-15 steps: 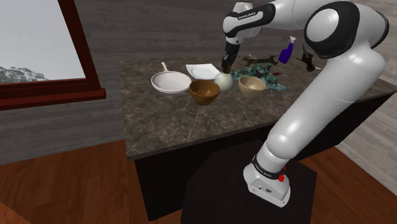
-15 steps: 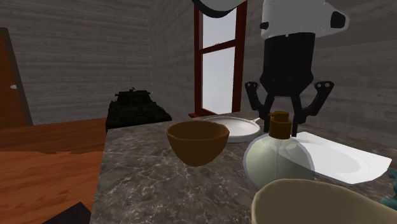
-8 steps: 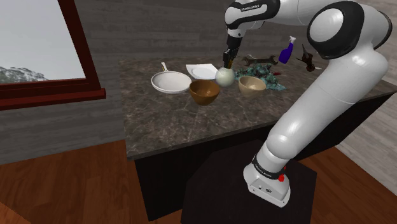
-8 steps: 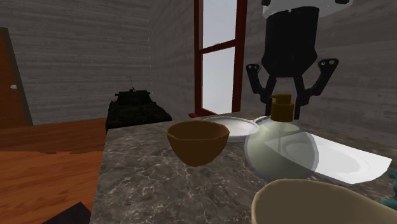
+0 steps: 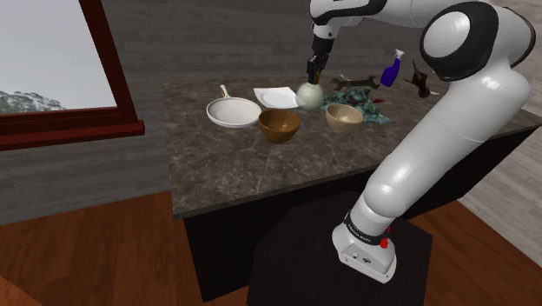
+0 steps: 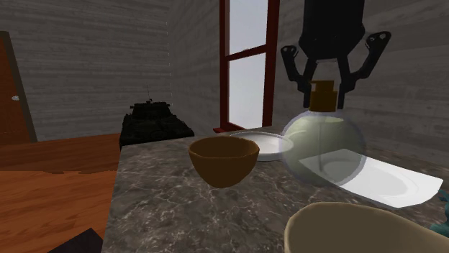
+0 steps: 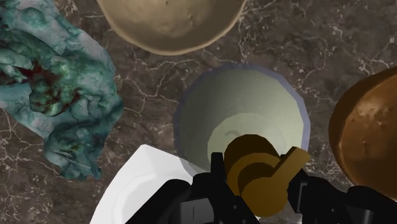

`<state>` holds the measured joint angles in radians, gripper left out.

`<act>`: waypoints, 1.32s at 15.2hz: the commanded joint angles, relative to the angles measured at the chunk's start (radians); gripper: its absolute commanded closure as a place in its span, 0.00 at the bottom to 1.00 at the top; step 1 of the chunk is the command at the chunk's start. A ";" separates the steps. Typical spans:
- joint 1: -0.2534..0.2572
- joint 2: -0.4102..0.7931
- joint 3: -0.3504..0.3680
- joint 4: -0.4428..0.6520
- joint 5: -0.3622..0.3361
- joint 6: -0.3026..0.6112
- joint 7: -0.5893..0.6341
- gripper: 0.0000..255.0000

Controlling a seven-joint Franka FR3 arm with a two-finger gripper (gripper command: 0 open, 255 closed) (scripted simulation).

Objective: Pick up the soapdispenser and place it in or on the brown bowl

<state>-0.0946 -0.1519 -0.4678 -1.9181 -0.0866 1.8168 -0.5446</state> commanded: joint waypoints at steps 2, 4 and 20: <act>0.001 -0.001 0.002 0.041 0.001 -0.042 0.000 1.00; 0.002 0.001 0.003 0.070 0.002 -0.069 -0.001 1.00; 0.034 -0.016 0.050 0.250 0.000 -0.268 0.062 1.00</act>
<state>-0.0682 -0.1550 -0.4308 -1.6665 -0.0823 1.5595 -0.5043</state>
